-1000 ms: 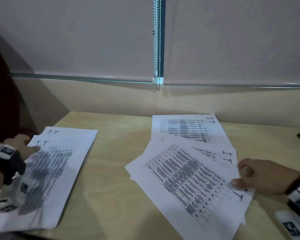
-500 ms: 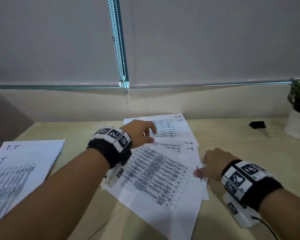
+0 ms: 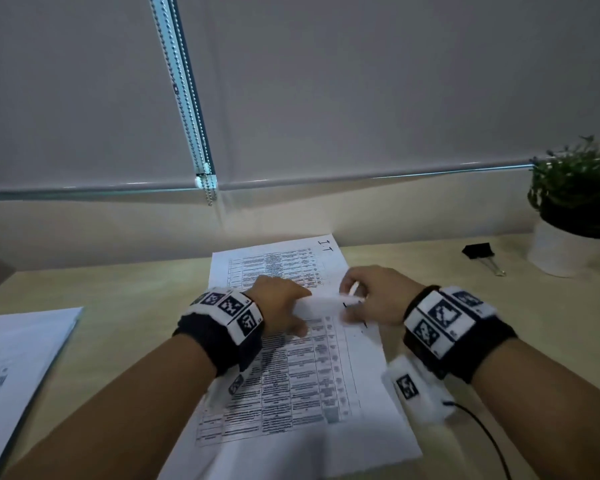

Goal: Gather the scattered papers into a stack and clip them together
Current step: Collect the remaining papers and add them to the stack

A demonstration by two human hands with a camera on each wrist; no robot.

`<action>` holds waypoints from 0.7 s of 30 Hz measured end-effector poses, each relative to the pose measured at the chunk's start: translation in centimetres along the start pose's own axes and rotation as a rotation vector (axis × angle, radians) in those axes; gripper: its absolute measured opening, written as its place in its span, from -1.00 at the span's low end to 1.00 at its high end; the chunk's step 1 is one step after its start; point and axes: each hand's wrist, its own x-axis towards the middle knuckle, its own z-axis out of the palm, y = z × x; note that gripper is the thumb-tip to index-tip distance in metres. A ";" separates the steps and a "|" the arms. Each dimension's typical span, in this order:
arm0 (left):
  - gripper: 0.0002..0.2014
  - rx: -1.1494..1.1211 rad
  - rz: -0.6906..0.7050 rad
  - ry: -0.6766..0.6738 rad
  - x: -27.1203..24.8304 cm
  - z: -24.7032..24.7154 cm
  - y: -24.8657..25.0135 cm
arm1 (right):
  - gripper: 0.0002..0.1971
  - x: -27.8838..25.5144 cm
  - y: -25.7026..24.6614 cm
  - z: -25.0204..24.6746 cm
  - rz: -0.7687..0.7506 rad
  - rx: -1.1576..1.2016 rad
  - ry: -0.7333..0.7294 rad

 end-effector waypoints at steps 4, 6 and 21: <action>-0.81 -0.140 -0.134 -0.013 -0.8 -1.2 -2.6 | -0.37 4.3 1.3 0.4 0.206 -0.165 -0.035; -0.79 -0.109 -0.151 -0.049 -1.1 -1.3 -3.4 | -0.33 5.7 2.2 1.2 0.263 -0.426 -0.143; -0.56 -0.259 -0.215 0.038 1.3 0.9 -6.1 | -0.49 12.1 0.6 2.0 0.294 -0.395 -0.040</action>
